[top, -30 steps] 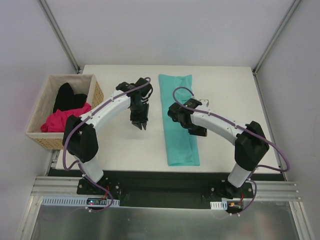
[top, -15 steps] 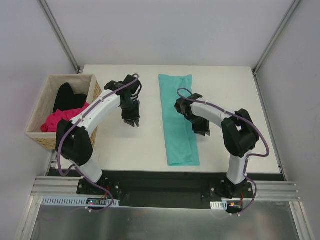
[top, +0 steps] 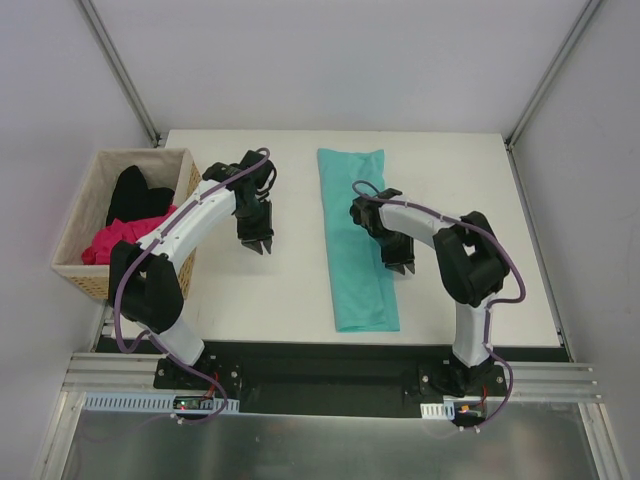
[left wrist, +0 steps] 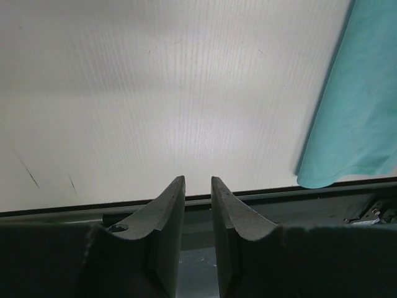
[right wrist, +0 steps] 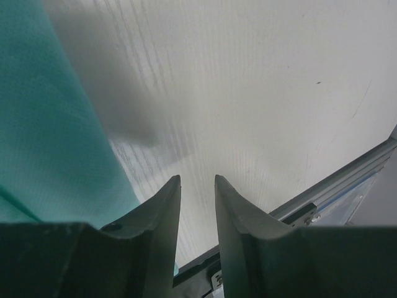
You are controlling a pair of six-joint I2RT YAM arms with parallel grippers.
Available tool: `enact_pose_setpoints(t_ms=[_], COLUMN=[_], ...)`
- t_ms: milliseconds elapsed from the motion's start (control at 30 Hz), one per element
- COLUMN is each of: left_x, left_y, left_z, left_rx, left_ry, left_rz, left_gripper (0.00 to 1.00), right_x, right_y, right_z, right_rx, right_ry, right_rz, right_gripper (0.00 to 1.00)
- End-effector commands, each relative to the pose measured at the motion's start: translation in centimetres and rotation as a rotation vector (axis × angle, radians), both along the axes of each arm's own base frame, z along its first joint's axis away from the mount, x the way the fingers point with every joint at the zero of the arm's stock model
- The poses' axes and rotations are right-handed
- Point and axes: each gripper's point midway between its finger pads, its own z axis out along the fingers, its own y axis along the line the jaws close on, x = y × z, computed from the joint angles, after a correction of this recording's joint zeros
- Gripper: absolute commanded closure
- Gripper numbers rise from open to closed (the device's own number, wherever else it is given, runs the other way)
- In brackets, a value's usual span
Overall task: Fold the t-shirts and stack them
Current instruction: Rotate the tshirt 90 degrees
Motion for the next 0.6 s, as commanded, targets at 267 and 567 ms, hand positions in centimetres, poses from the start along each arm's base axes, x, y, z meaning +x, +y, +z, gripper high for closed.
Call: enact_pose_setpoints(t_ms=[267,567], left_x=[-0.2,-0.4], left_y=[0.5,0.5], left_z=[0.9,0.7], left_rx=[-0.001,0.000], left_ry=[-0.018,-0.006], left_rz=[0.053,0.073], left_gripper=[0.77,0.77], right_x=[-0.5,-0.6], right_y=[0.0,0.9], right_z=[-2.1,-3.0], right_rx=[0.066,0.106], right_ry=[0.073,0.100], right_rz=[-0.001,0.020], right_gripper=[0.70,0.73])
